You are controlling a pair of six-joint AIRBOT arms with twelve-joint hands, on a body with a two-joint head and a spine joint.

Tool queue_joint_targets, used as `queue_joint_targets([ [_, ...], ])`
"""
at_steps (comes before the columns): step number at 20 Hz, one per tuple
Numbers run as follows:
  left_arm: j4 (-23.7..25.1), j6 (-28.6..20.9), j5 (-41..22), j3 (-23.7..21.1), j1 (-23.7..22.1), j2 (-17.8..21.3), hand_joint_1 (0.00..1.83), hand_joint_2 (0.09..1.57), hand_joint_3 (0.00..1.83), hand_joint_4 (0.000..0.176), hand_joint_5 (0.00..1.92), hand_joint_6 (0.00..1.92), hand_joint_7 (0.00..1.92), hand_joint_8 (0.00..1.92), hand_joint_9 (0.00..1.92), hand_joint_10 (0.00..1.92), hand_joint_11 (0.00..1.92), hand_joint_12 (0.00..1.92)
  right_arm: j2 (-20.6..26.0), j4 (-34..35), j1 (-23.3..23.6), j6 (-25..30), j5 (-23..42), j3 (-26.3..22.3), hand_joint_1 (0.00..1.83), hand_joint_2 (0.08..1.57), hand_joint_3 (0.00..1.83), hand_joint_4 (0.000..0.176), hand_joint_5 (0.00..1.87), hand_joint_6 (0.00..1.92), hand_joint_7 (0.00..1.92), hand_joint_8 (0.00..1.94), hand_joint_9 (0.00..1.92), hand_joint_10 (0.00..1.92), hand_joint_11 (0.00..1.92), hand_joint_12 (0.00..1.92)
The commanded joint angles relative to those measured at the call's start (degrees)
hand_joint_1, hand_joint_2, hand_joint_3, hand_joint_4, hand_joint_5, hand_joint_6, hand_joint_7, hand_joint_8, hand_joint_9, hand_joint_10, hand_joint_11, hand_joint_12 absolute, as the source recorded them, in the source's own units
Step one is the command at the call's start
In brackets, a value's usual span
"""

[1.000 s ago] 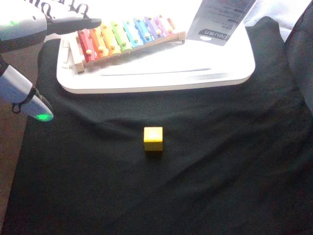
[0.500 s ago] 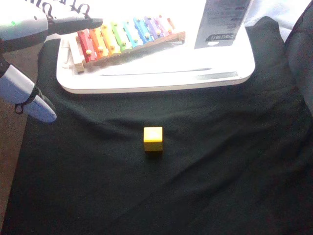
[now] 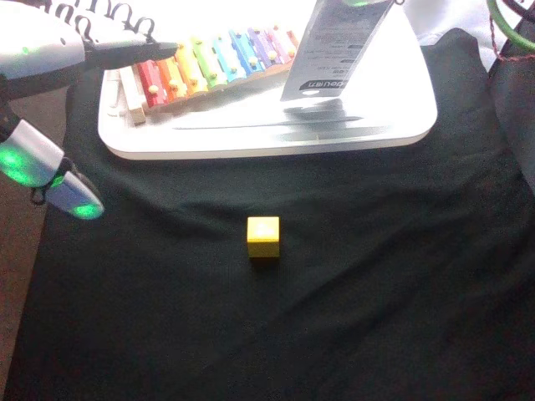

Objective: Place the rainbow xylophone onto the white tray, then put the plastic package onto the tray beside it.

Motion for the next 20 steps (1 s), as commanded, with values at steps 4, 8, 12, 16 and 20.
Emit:
queue_joint_targets([
  [4,-2.08,-0.01,-3.7,0.13,-0.11,-0.08,0.84,0.67,0.01,0.095,0.0,0.0,0.01,0.0,0.01,0.0,0.02,0.01,-1.17,7.04,-3.26,-0.15,2.5,2.63,1.25,1.18,0.0,0.0,0.75,1.07,0.98,1.23,1.2,0.78,1.09,1.32],
  [8,-2.87,-0.02,-3.91,0.13,0.68,-0.07,0.81,0.67,0.0,0.06,0.0,0.0,0.01,0.0,0.03,0.01,0.06,0.03,-1.64,10.92,-6.78,-0.15,2.51,3.76,1.26,1.13,0.0,0.0,0.82,1.08,1.07,1.01,1.35,0.15,1.1,1.02],
  [12,-3.52,-0.02,-4.11,0.13,1.22,-0.08,0.79,0.69,0.01,0.081,0.0,0.0,0.01,0.0,0.02,0.0,0.04,0.02,-2.77,15.89,-11.26,-0.14,2.51,5.54,1.39,1.11,0.0,0.0,0.84,0.95,0.96,0.99,1.12,1.07,1.02,1.12],
  [16,-4.15,0.0,-4.35,0.13,1.86,-0.08,0.81,0.68,0.0,0.077,0.0,0.0,0.01,0.0,0.02,0.0,0.02,0.01,-2.99,18.13,-13.96,-0.13,2.52,5.7,1.27,1.18,0.0,0.0,0.74,1.1,0.96,1.2,1.14,0.76,1.03,1.05],
  [20,-5.36,0.2,-4.99,0.13,3.16,-0.08,0.8,0.67,0.0,0.076,0.0,0.0,0.02,0.0,0.02,0.0,0.03,0.01,-2.35,18.3,-16.04,-0.12,2.94,4.58,1.25,1.16,0.0,0.0,0.87,1.11,0.92,1.13,1.26,0.8,1.11,1.38],
])
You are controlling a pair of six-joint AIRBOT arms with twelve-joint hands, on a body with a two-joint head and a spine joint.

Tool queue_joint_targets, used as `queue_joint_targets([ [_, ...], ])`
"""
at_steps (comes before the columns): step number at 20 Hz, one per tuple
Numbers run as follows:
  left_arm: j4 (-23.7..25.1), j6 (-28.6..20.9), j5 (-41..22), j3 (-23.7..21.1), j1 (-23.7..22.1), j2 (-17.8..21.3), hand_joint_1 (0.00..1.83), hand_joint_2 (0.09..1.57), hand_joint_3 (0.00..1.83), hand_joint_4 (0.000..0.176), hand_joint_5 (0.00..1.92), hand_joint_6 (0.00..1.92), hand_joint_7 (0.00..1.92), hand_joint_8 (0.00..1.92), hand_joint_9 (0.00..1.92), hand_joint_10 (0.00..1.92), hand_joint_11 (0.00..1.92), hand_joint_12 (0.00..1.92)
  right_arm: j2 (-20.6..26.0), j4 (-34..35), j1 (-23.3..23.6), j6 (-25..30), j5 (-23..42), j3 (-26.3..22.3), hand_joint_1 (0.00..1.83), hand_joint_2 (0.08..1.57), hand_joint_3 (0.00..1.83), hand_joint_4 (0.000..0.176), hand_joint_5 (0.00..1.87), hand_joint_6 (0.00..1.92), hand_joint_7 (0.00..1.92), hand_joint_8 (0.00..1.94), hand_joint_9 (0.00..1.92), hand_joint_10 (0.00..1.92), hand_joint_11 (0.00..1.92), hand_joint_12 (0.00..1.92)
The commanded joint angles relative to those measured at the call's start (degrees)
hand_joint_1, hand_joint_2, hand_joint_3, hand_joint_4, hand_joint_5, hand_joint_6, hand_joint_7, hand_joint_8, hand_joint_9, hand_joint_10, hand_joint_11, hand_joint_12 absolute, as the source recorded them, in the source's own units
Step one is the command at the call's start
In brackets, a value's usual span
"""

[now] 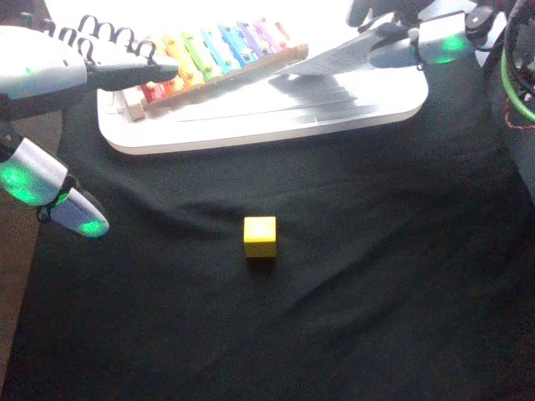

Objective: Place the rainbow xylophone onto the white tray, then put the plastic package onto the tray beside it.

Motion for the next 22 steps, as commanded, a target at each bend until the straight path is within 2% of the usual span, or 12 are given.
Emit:
queue_joint_targets([
  [1,-1.79,0.05,-3.84,0.12,-0.29,0.05,0.79,0.67,0.0,0.081,0.0,0.0,0.02,0.0,0.02,0.0,0.03,0.02,-0.41,-0.61,-0.62,0.08,0.2,-0.52,1.34,1.16,0.01,0.0,0.75,1.03,0.88,1.18,1.02,1.22,0.88,1.36],
  [3,-1.86,0.05,-3.87,0.11,-0.13,0.05,0.79,0.67,0.0,0.068,0.0,0.0,0.02,0.0,0.02,0.0,0.05,0.02,-0.05,-0.61,-1.1,0.08,0.79,-1.03,1.24,1.19,0.0,0.0,0.69,1.22,0.98,1.15,0.98,0.4,0.67,1.11],
  [4,-1.95,0.05,-3.91,0.11,-0.02,0.04,0.78,0.67,0.0,0.08,0.0,0.0,0.02,0.0,0.02,0.0,0.04,0.02,0.09,-0.61,-1.3,0.08,1.06,-1.19,1.32,1.14,0.0,0.0,0.68,0.47,0.93,1.11,0.98,0.22,0.64,1.04],
  [5,-2.06,0.05,-3.98,0.11,0.22,-0.03,0.79,0.66,0.0,0.087,0.0,0.0,0.02,0.0,0.01,0.0,0.03,0.01,0.35,-0.61,-1.52,0.08,1.16,-1.52,1.12,1.08,0.0,0.0,0.68,0.15,0.74,0.42,0.85,0.08,0.52,0.89],
  [6,-2.16,0.05,-4.07,0.11,0.42,-0.08,0.78,0.67,0.0,0.084,0.0,0.0,0.01,0.0,0.01,0.0,0.02,0.01,0.54,-0.61,-1.72,0.08,1.23,-1.76,1.05,1.04,0.0,0.0,0.66,0.04,0.74,0.14,0.79,0.02,0.49,0.79],
  [8,-2.23,0.05,-4.18,0.11,0.7,-0.2,0.77,0.69,0.01,0.102,0.0,0.0,0.01,0.0,0.01,0.0,0.03,0.01,0.7,-0.61,-1.92,0.08,1.32,-1.93,0.91,0.99,0.0,0.0,0.42,0.0,0.59,0.01,0.59,0.0,0.33,0.64],
  [11,-2.23,0.07,-4.31,0.11,0.89,-0.31,0.75,0.71,0.01,0.061,0.0,0.0,0.01,0.0,0.02,0.0,0.03,0.02,1.16,-0.64,-2.04,0.08,1.92,-2.3,0.8,0.84,0.0,0.161,0.02,0.0,0.05,0.0,0.05,0.0,0.03,0.52],
  [12,-2.23,0.07,-4.33,0.11,0.93,-0.31,0.75,0.7,0.0,0.074,0.0,0.0,0.01,0.0,0.01,0.0,0.02,0.01,1.29,-0.64,-2.12,0.08,2.07,-2.45,0.79,0.8,0.0,0.173,0.0,0.0,0.01,0.0,0.01,0.0,0.01,0.25],
  [13,-2.24,0.08,-4.33,0.11,0.95,-0.31,0.75,0.68,0.0,0.104,0.0,0.0,0.0,0.0,0.0,0.0,0.01,0.01,1.39,-0.65,-2.21,0.08,2.16,-2.52,0.77,0.77,0.0,0.175,0.0,0.0,0.0,0.0,0.0,0.0,0.0,0.05],
  [15,-2.26,0.08,-4.34,0.1,1.05,-0.34,0.78,0.68,0.0,0.118,0.0,0.0,0.0,0.0,0.0,0.0,0.0,0.0,1.5,-0.65,-2.29,0.07,2.21,-2.53,0.76,0.74,0.0,0.176,0.0,0.0,0.0,0.0,0.0,0.0,0.0,0.0],
  [18,-2.33,0.08,-4.44,0.09,1.4,-0.48,0.73,0.7,0.01,0.096,0.0,0.0,0.0,0.0,0.02,0.01,0.04,0.02,1.6,-0.66,-2.45,0.07,2.28,-2.69,0.76,0.72,0.0,0.176,0.0,0.0,0.0,0.0,0.0,0.0,0.0,0.0],
  [22,-2.37,0.09,-4.48,0.1,1.42,-0.54,0.77,0.68,0.0,0.115,0.0,0.0,0.0,0.0,0.0,0.0,0.0,0.0,1.65,-0.66,-2.47,0.07,2.53,-2.73,0.77,0.72,0.0,0.176,0.0,0.0,0.0,0.0,0.0,0.0,0.0,0.0],
])
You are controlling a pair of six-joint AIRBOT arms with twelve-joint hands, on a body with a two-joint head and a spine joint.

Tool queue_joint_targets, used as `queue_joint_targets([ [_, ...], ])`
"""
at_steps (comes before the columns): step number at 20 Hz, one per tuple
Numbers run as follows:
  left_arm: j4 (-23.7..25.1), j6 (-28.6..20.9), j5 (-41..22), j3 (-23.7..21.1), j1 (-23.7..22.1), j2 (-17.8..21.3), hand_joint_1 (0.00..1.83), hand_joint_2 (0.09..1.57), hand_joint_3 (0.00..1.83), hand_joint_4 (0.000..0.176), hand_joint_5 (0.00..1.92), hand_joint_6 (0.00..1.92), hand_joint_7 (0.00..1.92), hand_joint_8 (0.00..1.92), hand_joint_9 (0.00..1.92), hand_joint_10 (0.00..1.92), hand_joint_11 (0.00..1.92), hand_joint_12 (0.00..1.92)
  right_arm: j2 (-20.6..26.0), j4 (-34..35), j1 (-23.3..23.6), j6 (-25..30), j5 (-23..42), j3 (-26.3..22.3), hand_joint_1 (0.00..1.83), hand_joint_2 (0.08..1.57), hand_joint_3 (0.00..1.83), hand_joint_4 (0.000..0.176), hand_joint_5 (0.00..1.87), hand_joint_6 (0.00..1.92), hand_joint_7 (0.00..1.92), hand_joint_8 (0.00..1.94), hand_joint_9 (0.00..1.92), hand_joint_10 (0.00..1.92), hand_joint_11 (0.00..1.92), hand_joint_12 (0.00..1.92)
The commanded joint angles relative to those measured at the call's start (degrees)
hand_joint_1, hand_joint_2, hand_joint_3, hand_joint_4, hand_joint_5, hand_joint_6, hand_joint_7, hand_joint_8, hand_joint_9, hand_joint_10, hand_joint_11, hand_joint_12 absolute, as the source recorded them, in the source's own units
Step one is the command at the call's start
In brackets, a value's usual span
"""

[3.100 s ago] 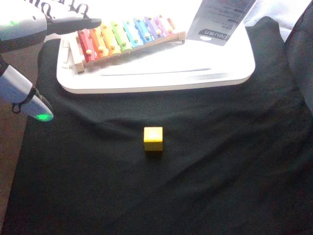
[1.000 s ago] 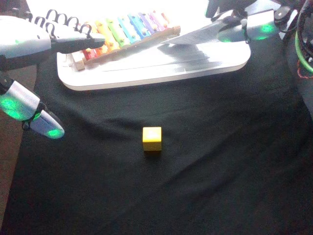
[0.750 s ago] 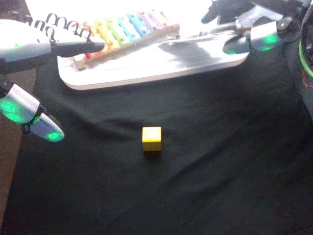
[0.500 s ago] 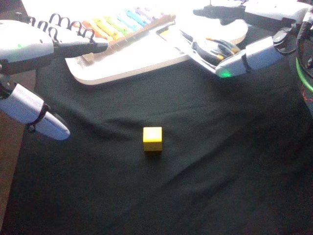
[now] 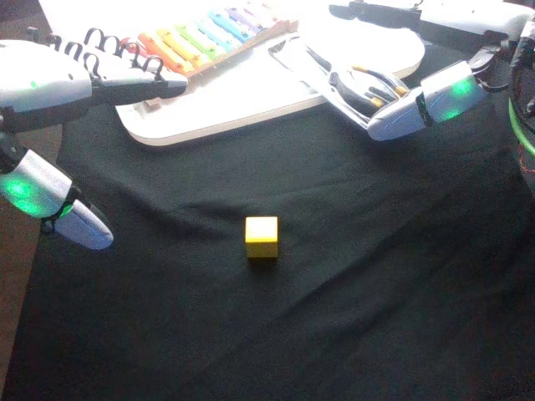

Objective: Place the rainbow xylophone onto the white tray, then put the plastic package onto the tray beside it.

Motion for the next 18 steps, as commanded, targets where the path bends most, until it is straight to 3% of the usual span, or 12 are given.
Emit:
queue_joint_targets([
  [1,-1.56,0.02,-3.39,0.1,-0.39,-0.19,0.77,0.69,0.0,0.124,0.0,0.0,0.0,0.0,0.0,0.0,0.0,0.0,0.14,2.93,0.53,0.33,4.92,-0.09,0.76,0.71,0.0,0.176,0.0,0.0,0.0,0.0,0.0,0.0,0.0,0.0],
  [2,-1.57,0.02,-3.39,0.1,-0.39,-0.21,0.76,0.69,0.0,0.099,0.0,0.0,0.0,0.0,0.0,0.0,0.0,0.0,0.14,2.93,0.53,0.33,4.97,-0.1,0.77,0.72,0.0,0.176,0.0,0.0,0.0,0.0,0.0,0.0,0.0,0.0],
  [3,-1.61,0.02,-3.39,0.1,-0.39,-0.24,0.74,0.69,0.0,0.111,0.0,0.0,0.0,0.0,0.0,0.0,0.01,0.0,0.18,2.93,0.53,0.33,5.0,-0.15,0.77,0.72,0.0,0.176,0.0,0.0,0.0,0.0,0.0,0.0,0.0,0.0],
  [4,-1.71,0.02,-3.41,0.11,-0.39,-0.27,0.75,0.72,0.01,0.093,0.0,0.0,0.0,0.0,0.0,0.0,0.0,0.0,0.27,2.94,0.53,0.33,5.03,-0.3,0.76,0.71,0.0,0.176,0.0,0.0,0.0,0.0,0.0,0.0,0.0,0.0],
  [7,-2.94,0.98,-3.52,0.12,-0.33,-0.29,0.74,0.7,0.0,0.112,0.0,0.0,0.0,0.0,0.0,0.0,0.0,0.0,0.6,3.19,0.53,0.33,6.16,-0.78,0.76,0.71,0.0,0.176,0.0,0.0,0.0,0.0,0.0,0.0,0.0,0.0],
  [8,-4.24,2.19,-3.67,0.1,-0.2,-0.3,0.74,0.7,0.0,0.134,0.0,0.0,0.0,0.0,0.0,0.0,0.0,0.0,0.67,3.27,0.52,0.33,6.54,-0.87,0.72,0.7,0.0,0.176,0.0,0.0,0.0,0.0,0.0,0.0,0.0,0.0],
  [10,-14.21,10.06,-5.55,-0.1,1.94,-0.29,0.8,0.69,0.0,0.137,0.0,0.0,0.01,0.0,0.0,0.0,0.0,0.0,1.06,3.61,0.5,0.33,8.26,-1.45,0.7,0.7,0.0,0.176,0.0,0.0,0.0,0.0,0.0,0.0,0.0,0.0],
  [11,-19.11,13.91,-7.13,-0.2,3.17,-0.28,0.81,0.69,0.0,0.168,0.0,0.0,0.0,0.0,0.0,0.0,0.0,0.0,1.17,3.74,0.49,0.33,9.07,-1.68,0.69,0.7,0.0,0.176,0.0,0.0,0.0,0.0,0.0,0.0,0.0,0.0],
  [14,-32.39,22.55,-13.43,-0.31,6.91,-0.28,0.83,0.69,0.0,0.176,0.0,0.0,0.0,0.0,0.01,0.0,0.0,0.0,2.6,5.27,0.38,0.11,12.16,-3.68,0.69,0.7,0.0,0.176,0.0,0.0,0.0,0.0,0.0,0.0,0.0,0.0],
  [15,-34.71,23.57,-15.13,-0.33,7.73,-0.28,0.8,0.68,0.0,0.139,0.0,0.0,0.0,0.0,0.01,0.0,0.02,0.01,3.0,6.56,0.1,-0.57,13.55,-4.21,0.7,0.7,0.0,0.176,0.0,0.0,0.0,0.0,0.0,0.0,0.0,0.0],
  [17,-40.92,26.89,-20.14,-0.8,10.46,-0.31,0.83,0.68,0.0,0.09,0.0,0.0,0.0,0.0,0.0,0.0,0.0,0.0,4.04,12.19,-2.42,-3.05,18.07,-5.67,0.69,0.69,0.0,0.176,0.0,0.0,0.0,0.0,0.0,0.0,0.0,0.0],
  [18,-43.82,29.17,-22.62,-1.41,11.45,-0.29,0.86,0.66,0.0,0.106,0.0,0.0,0.0,0.0,0.0,0.0,0.0,0.0,5.0,14.03,-2.96,-4.44,19.72,-6.92,0.71,0.68,0.0,0.176,0.0,0.0,0.0,0.0,0.0,0.0,0.0,0.0],
])
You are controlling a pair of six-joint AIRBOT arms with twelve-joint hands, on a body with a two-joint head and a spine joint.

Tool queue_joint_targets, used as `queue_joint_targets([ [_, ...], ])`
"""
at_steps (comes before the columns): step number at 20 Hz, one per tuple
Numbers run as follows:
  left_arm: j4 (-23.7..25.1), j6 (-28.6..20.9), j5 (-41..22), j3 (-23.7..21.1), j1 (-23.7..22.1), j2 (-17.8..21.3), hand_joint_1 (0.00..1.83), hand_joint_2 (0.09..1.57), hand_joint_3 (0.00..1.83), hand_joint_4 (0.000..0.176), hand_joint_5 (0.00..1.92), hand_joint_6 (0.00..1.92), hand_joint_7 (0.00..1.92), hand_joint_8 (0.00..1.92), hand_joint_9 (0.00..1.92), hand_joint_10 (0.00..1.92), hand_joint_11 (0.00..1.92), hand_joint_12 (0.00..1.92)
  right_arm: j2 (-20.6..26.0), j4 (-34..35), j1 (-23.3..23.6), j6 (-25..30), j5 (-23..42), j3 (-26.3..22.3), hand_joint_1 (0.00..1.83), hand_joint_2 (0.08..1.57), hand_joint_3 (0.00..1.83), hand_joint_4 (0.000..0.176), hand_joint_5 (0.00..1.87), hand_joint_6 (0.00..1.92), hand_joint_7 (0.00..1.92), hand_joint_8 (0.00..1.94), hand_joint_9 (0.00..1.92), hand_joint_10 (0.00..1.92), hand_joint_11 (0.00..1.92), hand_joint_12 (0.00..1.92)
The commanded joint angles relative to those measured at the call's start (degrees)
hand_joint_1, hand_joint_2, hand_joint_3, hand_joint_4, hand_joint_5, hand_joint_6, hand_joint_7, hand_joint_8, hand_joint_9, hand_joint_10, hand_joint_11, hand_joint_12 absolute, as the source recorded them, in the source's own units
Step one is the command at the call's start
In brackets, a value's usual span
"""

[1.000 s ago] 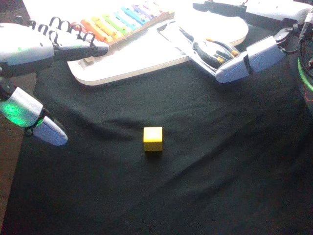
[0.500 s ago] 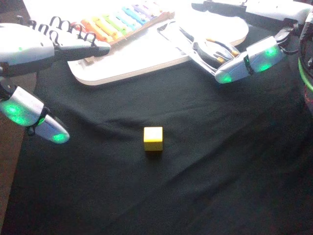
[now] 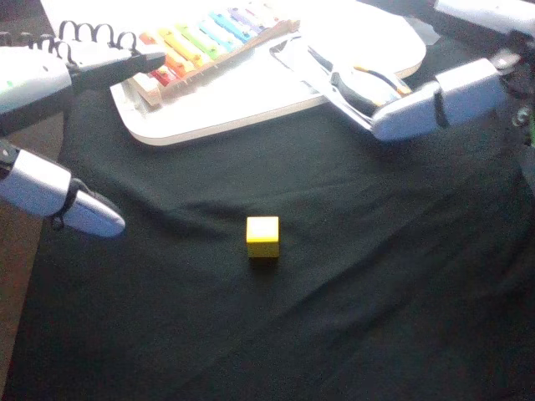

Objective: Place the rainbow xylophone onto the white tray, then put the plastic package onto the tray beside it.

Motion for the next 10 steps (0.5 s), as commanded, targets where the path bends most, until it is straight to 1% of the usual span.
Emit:
queue_joint_targets([
  [1,-3.64,1.18,-10.98,-0.42,0.29,-0.17,0.86,0.66,0.0,0.146,0.0,0.0,0.0,0.0,0.0,0.0,0.0,0.0,0.97,4.93,0.62,-0.87,8.44,-0.93,0.72,0.68,0.0,0.176,0.0,0.0,0.0,0.0,0.0,0.0,0.0,0.0],
  [2,-5.6,1.78,-13.55,-0.75,1.6,-0.16,0.85,0.65,0.0,0.17,0.0,0.0,0.0,0.0,0.0,0.0,0.0,0.0,1.54,6.8,-0.45,-1.97,10.23,-1.71,0.75,0.68,0.0,0.176,0.0,0.0,0.0,0.0,0.0,0.0,0.0,0.0],
  [3,-8.18,2.47,-17.18,-1.11,3.33,-0.16,0.89,0.65,0.0,0.163,0.0,0.0,0.01,0.0,0.0,0.0,0.0,0.0,2.02,8.58,-1.79,-2.25,12.57,-2.24,0.86,0.68,0.0,0.176,0.0,0.0,0.0,0.0,0.0,0.0,0.0,0.0],
  [4,-10.08,2.75,-20.55,-1.51,4.64,-0.15,0.9,0.66,0.0,0.126,0.0,0.0,0.0,0.0,0.0,0.0,0.0,0.0,2.55,9.37,-2.17,-2.28,14.18,-2.77,0.89,0.67,0.0,0.176,0.0,0.0,0.0,0.0,0.0,0.0,0.0,0.0],
  [5,-11.68,2.76,-23.31,-1.79,5.79,-0.05,0.9,0.67,0.0,0.113,0.0,0.0,0.0,0.0,0.0,0.0,0.0,0.0,3.17,9.42,-2.18,-2.3,15.04,-3.34,0.89,0.67,0.0,0.176,0.0,0.0,0.0,0.0,0.0,0.0,0.0,0.0],
  [6,-13.63,2.76,-26.64,-2.21,7.45,0.2,0.88,0.68,0.0,0.115,0.0,0.0,0.01,0.0,0.0,0.0,0.0,0.0,3.54,9.8,-2.23,-2.45,16.14,-3.77,0.86,0.67,0.0,0.176,0.0,0.0,0.0,0.0,0.0,0.0,0.0,0.0],
  [7,-15.62,2.76,-30.38,-2.75,9.5,0.5,0.86,0.68,0.0,0.124,0.0,0.0,0.04,0.01,0.0,0.0,0.0,0.0,3.65,10.41,-2.36,-2.64,17.69,-4.12,0.79,0.65,0.0,0.176,0.0,0.0,0.0,0.0,0.0,0.0,0.0,0.0],
  [8,-16.66,2.76,-32.57,-3.14,10.69,0.69,0.86,0.68,0.0,0.13,0.0,0.0,0.04,0.01,0.0,0.0,0.0,0.0,3.71,10.81,-2.46,-2.83,18.6,-4.35,0.74,0.64,0.0,0.176,0.0,0.0,0.0,0.0,0.0,0.0,0.0,0.0],
  [9,-17.88,2.76,-35.14,-3.64,12.06,0.95,0.83,0.69,0.01,0.118,0.0,0.0,0.05,0.02,0.01,0.0,0.01,0.0,3.83,11.24,-2.57,-3.08,19.82,-4.68,0.71,0.64,0.0,0.176,0.0,0.0,0.0,0.0,0.0,0.0,0.0,0.0],
  [10,-19.08,2.76,-37.8,-4.16,13.38,1.13,0.82,0.71,0.01,0.112,0.0,0.0,0.06,0.02,0.01,0.0,0.01,0.01,4.12,11.7,-2.7,-3.66,20.96,-5.32,0.69,0.64,0.0,0.176,0.0,0.0,0.0,0.0,0.0,0.0,0.0,0.0],
])
